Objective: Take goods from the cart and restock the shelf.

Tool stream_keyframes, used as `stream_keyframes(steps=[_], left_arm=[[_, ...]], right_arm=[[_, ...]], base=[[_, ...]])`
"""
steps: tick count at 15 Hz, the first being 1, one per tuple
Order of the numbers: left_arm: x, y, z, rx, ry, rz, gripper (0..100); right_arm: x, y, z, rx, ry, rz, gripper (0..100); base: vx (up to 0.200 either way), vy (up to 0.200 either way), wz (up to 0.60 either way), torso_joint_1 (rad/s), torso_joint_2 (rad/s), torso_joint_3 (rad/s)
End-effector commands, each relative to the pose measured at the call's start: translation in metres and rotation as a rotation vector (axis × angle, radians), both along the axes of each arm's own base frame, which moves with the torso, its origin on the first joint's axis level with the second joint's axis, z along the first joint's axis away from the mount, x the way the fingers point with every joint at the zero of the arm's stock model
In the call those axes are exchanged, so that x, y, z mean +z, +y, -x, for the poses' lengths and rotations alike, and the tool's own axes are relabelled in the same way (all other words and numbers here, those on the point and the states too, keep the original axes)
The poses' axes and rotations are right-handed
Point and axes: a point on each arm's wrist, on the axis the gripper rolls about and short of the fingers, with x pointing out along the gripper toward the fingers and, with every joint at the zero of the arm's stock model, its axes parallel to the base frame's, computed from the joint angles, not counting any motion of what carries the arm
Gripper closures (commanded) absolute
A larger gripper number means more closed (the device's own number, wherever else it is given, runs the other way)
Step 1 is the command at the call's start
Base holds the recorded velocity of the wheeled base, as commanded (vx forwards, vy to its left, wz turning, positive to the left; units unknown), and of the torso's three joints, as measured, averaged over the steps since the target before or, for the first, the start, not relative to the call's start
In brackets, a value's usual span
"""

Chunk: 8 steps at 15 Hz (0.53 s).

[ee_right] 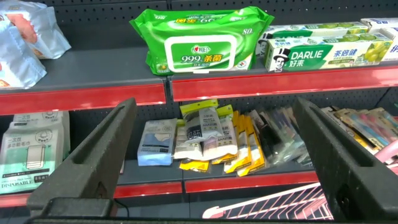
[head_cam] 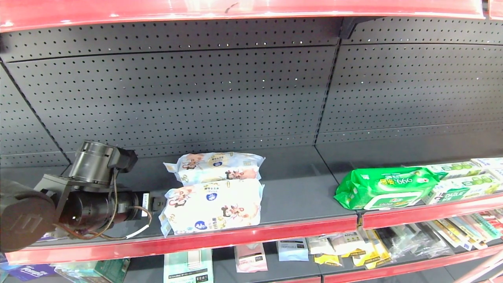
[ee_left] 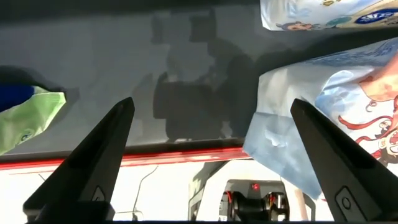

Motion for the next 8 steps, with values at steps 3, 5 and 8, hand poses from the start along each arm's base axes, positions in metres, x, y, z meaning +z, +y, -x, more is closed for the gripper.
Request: stream_keyframes(steps=[3,5,8], left_arm=[[0.045,0.023,0.019,0.025,-0.182,-0.017,0],[0.080,0.043,0.055,0.028,-0.338,-0.065,0],[0.105,0.067,0.146,0.002,-0.563,-0.086,0]], right_arm=[[0.000,0.000,0.000,0.001,0.001,0.000,0],[0.000,0.000,0.000,0.001,0.001,0.000,0],[0.000,0.000,0.000,0.001,0.001,0.000,0]], base=[[0.000,0.000,0.00,0.000,0.00,0.000],[0.000,0.000,0.00,0.000,0.00,0.000],[0.000,0.000,0.00,0.000,0.00,0.000]])
